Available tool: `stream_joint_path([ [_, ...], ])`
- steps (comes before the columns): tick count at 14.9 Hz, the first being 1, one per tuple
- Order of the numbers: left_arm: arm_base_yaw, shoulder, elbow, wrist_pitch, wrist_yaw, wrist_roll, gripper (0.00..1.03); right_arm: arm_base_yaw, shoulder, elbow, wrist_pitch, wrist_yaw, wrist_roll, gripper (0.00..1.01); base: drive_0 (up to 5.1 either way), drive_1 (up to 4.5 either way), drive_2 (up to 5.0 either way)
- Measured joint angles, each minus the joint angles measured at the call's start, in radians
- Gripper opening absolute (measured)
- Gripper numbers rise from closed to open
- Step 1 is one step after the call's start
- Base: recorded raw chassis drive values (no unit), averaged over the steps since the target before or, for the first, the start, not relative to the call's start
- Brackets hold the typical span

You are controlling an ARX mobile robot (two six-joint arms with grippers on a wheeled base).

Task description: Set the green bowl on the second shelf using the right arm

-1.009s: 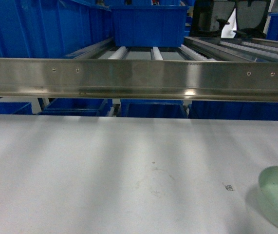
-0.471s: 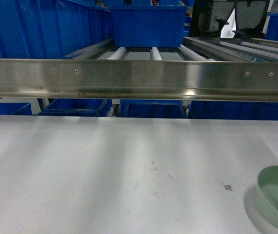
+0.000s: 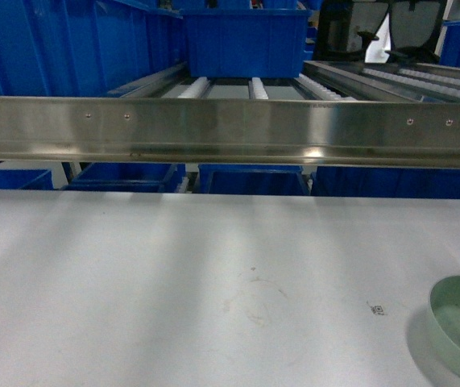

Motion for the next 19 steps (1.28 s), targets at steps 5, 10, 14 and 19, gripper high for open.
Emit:
stream_joint_path([
  [5,0.0,0.0,0.0,0.0,0.0,0.0,0.98,-0.005,0.016,-0.03,0.047,0.01,-0.008,0.46,0.0,0.0,0.0],
  [10,0.0,0.0,0.0,0.0,0.0,0.0,0.98,0.069,-0.153,-0.144,0.219,0.067,-0.125,0.02,0.0,0.0,0.0],
  [14,0.0,0.0,0.0,0.0,0.0,0.0,0.98,0.148,-0.584,-0.18,0.14,0.155,-0.261,0.02,0.0,0.0,0.0],
  [19,0.0,0.0,0.0,0.0,0.0,0.0,0.98,0.178,-0.874,-0.192,-0.015,0.169,-0.207,0.02,0.0,0.0,0.0],
])
